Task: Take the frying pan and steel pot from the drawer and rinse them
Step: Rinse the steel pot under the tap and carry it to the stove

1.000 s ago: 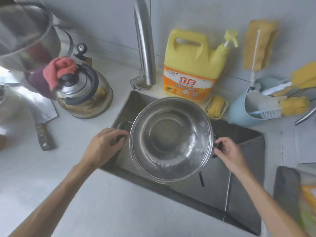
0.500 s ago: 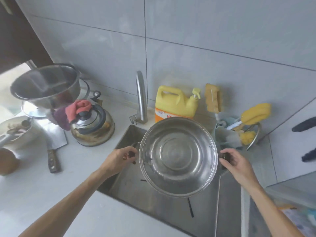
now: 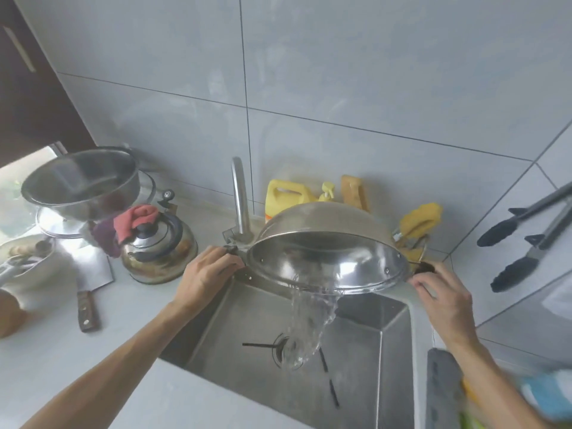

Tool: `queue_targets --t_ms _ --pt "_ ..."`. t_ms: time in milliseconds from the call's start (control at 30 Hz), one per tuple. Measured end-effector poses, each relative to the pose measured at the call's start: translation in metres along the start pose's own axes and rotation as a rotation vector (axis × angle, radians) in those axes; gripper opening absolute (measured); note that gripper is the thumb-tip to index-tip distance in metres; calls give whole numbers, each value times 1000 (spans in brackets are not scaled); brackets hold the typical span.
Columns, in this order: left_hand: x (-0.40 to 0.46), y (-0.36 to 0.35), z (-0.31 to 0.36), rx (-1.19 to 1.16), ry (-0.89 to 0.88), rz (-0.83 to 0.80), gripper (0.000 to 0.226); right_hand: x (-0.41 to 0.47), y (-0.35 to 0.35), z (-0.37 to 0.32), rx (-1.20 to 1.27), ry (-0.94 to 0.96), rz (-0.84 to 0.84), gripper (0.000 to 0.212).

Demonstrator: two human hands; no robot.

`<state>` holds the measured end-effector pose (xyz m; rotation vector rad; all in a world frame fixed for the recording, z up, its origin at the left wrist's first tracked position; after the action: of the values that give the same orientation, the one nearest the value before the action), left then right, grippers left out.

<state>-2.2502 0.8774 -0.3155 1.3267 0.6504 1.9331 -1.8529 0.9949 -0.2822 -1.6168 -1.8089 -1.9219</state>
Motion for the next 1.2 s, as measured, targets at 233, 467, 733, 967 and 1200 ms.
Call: queue_targets --t_ms 233,467,733,967,1200 --pt "18 14 27 -48 66 -116 8 4 27 1 52 -11 -30 21" --pt "33 2 60 -271 298 -645 18 -33 56 22 349 -522 -315 27" --pt "39 -25 155 -814 224 -824 15 -139 175 -22 473 -955 181 16" --pt "24 -30 307 -932 5 -1000 21 -222 319 -99 274 -1043 434 20" --pt "-43 4 497 -1016 -288 -1181 19 -334 463 -172 -6 -1141 659 23"
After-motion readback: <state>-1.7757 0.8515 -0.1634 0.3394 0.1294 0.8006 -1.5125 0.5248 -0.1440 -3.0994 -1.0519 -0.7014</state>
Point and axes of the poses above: each hand's wrist, its own x-axis towards the middle knuckle, its own y-axis out of the back of the hand, z = x × y, the point moved 5 cm from there along x, towards the middle knuckle, and after that the axes turned 13 degrees about y, right-handed, at the moved point
